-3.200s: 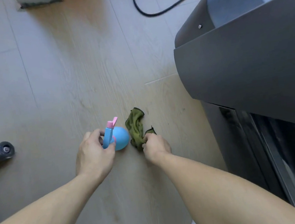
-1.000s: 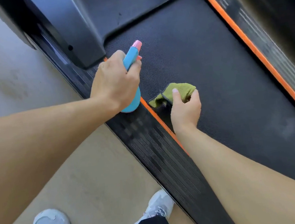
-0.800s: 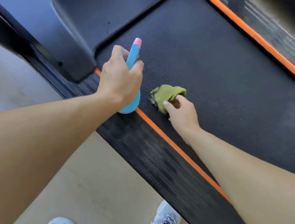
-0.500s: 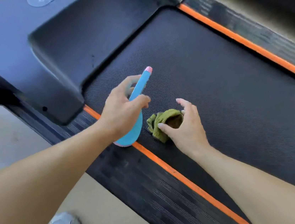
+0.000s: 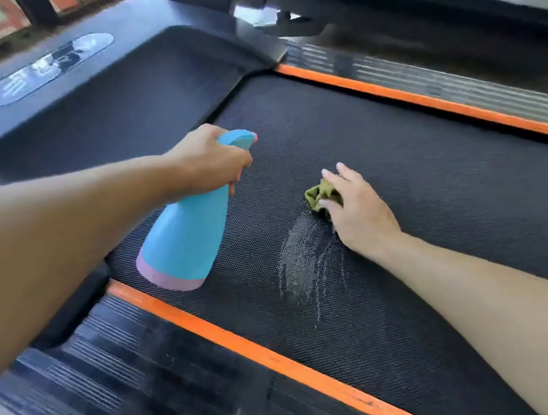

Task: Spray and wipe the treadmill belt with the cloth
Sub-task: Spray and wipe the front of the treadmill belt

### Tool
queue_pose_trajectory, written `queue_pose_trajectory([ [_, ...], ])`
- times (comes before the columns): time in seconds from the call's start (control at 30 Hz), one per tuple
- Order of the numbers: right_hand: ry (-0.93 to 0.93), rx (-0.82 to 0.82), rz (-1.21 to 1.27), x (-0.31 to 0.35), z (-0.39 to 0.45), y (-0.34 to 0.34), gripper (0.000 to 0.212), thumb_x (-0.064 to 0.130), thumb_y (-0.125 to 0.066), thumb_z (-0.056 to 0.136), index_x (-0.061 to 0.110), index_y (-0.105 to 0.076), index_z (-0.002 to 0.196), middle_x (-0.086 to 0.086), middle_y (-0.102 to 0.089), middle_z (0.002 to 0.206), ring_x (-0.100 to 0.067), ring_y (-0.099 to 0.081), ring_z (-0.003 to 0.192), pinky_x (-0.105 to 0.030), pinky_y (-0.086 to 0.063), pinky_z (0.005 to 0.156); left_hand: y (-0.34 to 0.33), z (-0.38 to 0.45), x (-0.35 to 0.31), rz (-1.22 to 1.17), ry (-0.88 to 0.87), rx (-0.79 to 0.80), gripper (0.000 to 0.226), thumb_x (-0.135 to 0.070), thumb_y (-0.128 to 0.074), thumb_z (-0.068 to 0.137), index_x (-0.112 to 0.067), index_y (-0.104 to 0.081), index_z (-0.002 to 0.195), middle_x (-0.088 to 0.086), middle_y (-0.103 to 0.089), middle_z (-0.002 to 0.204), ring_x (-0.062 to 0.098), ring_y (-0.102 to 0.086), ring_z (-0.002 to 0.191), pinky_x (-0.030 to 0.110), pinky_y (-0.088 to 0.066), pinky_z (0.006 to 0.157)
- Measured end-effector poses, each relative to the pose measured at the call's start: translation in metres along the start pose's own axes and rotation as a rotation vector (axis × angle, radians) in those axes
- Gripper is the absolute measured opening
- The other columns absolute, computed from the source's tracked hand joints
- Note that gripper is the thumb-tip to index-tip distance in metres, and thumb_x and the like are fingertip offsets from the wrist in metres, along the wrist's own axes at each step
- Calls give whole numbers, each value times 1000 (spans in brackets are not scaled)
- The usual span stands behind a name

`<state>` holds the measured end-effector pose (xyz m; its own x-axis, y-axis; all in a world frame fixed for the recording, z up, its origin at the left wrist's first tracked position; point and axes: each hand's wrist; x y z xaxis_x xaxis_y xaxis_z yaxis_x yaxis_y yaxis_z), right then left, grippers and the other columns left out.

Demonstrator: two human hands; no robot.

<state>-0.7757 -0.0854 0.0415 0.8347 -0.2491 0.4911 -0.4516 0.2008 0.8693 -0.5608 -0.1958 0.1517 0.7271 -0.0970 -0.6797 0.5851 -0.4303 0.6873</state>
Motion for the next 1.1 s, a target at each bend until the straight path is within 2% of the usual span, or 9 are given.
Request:
queue_pose_trajectory([
  [0.07,-115,-30,54,-11,9,11,57,39,-54,96,31,-34,149,5,-35,154,-18,-33,141,-35,-28,112,-4,5,1,94,-12,-14,27,-35,-64,84,-15,-74,98,6,-74,79,26,-68,71,32,-57,72],
  [0.17,-77,-16,25,-20,7,14,56,43,-54,95,32,-37,147,7,-40,152,-18,-36,139,-33,-28,112,-7,13,4,183,13,-76,33,-41,-68,89,-10,-71,99,3,-61,80,20,-58,69,30,-43,62],
  [0.33,-43,-3,31,-24,8,17,54,44,-56,93,31,-43,144,6,-44,149,-20,-40,136,-35,-31,111,-11,13,10,82,41,-157,40,-47,-75,82,-13,-73,101,9,-75,99,27,-70,85,37,-57,78],
  [0.43,-54,-23,44,-21,4,13,53,42,-57,93,30,-45,143,5,-45,148,-20,-41,135,-36,-32,112,-15,2,8,133,4,-208,44,-52,-71,81,-13,-72,99,8,-75,99,30,-70,89,33,-51,70],
  [0.6,-57,-23,51,-14,1,13,45,41,-55,93,33,-50,137,8,-49,144,-19,-46,130,-35,-35,109,-21,-13,8,201,-10,-181,39,-53,-69,83,-17,-70,99,5,-76,99,28,-70,93,33,-54,76],
  [0.8,-17,0,44,-17,4,16,42,42,-50,96,38,-50,138,10,-42,151,-18,-39,138,-35,-29,114,-18,-15,10,204,-10,-200,39,-54,-67,83,-17,-70,95,6,-75,94,27,-70,88,32,-52,70],
  [0.9,-4,8,88,-9,0,16,34,44,-46,97,46,-54,130,15,-57,135,-16,-52,125,-36,-37,108,-14,-17,11,187,-26,-223,36,-50,-64,87,-16,-73,92,6,-75,93,27,-69,87,31,-50,68],
  [1.0,167,136,160,22,-17,8,31,49,-45,96,52,-53,126,22,-66,118,-4,-63,102,-34,-44,101,-2,-22,17,84,-44,-289,36,-42,-61,94,-9,-75,91,10,-75,94,31,-68,90,32,-47,70],
  [1.1,486,356,156,66,-49,-21,37,42,-48,99,40,-53,135,21,-47,144,4,-35,137,-24,-22,117,12,-31,29,-80,-51,-410,37,-39,-62,89,-5,-74,98,13,-75,92,35,-70,89,40,-55,79],
])
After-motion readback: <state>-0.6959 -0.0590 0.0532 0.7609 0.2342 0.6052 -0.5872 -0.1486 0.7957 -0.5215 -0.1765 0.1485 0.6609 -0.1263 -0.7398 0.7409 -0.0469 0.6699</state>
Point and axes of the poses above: each hand's wrist, its own z-axis towards the middle knuckle, its own y-axis out of the back of the hand, x = y × z
